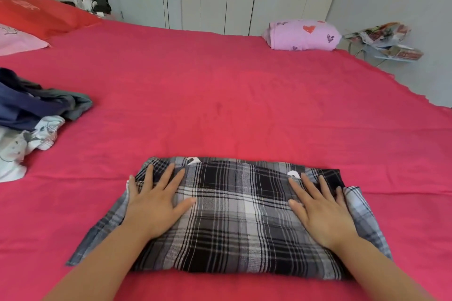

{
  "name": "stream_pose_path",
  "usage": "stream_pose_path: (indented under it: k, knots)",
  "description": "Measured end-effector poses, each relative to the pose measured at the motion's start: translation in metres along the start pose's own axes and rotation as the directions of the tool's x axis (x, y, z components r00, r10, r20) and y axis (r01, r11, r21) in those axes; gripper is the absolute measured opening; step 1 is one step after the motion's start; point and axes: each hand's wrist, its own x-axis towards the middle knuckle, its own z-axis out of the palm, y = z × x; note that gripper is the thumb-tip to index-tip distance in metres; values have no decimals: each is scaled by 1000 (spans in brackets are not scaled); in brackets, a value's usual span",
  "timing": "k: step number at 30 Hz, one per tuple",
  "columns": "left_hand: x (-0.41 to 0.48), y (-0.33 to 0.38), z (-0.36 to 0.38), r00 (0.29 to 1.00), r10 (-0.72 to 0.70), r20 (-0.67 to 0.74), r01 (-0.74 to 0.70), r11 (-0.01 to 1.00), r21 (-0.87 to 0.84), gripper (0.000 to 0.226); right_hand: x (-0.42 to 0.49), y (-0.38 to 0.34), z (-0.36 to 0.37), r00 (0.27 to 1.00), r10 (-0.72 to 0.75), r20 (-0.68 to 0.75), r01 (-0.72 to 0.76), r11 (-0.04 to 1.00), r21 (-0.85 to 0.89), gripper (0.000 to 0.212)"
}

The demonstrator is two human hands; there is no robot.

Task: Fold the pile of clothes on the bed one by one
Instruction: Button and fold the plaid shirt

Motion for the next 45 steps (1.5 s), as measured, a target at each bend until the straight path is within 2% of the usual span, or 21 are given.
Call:
stream_pose_path:
  k: [3,4,6,8,10,13,16,19,21,24,28,32,35,37,39,41,42,45]
  knots:
    - [-9,0,2,990,8,-143,-5,1000,26,106,-7,9,-5,996,2,-85,-6,998,-56,90]
    - [-13,-3,6,989,1,-149,3,1000,26,105,-11,14,-3,996,26,-87,-32,997,-69,90]
    - [-20,-10,13,996,-47,-77,48,999,11,102,-19,22,4,996,90,-25,-91,995,-43,96]
    - [-19,-13,8,995,-96,9,96,995,-12,88,-19,27,2,993,113,28,-112,993,-31,105]
    - [-21,-5,-3,995,-96,-24,97,995,11,81,-23,29,-10,993,114,6,-114,993,-24,101]
    - [-34,23,-18,975,7,-222,-21,998,-59,90,-39,40,-25,965,227,-134,-216,972,87,62]
    - [-51,75,-26,964,166,-206,-192,975,-113,86,-57,49,-28,913,358,-197,-308,920,241,62]
    - [-54,132,-28,953,270,-136,-290,944,-157,65,-64,49,-24,927,342,-152,-304,926,225,64]
    - [-51,154,-19,958,283,-48,-287,944,-161,60,-65,46,-21,936,321,-147,-277,926,256,64]
    - [-46,162,0,968,244,61,-238,967,-92,66,-66,44,-17,935,341,-102,-290,897,334,66]
    - [-44,165,17,967,243,78,-240,970,-45,117,-67,43,-8,921,385,-66,-353,891,285,70]
    - [-43,167,18,973,220,75,-216,975,-52,125,-65,39,-16,930,358,-85,-317,897,307,68]
    - [-42,165,17,968,235,92,-228,970,-86,121,-65,36,-26,928,369,-53,-292,808,512,67]
    - [-41,162,5,965,239,108,-221,963,-156,92,-65,34,-39,920,389,-49,-282,744,606,65]
    - [-40,155,-11,977,207,41,-197,963,-183,62,-63,30,-59,908,411,-77,-266,711,651,60]
    - [-38,137,-19,985,156,-67,-165,975,-151,56,-59,20,-84,891,443,-95,-245,647,722,57]
    - [-39,125,-18,989,132,-61,-138,982,-125,55,-56,13,-95,886,455,-90,-228,596,770,56]
    - [-43,99,-5,986,88,140,-76,993,-88,55,-52,-22,-124,895,440,-70,-142,432,891,60]
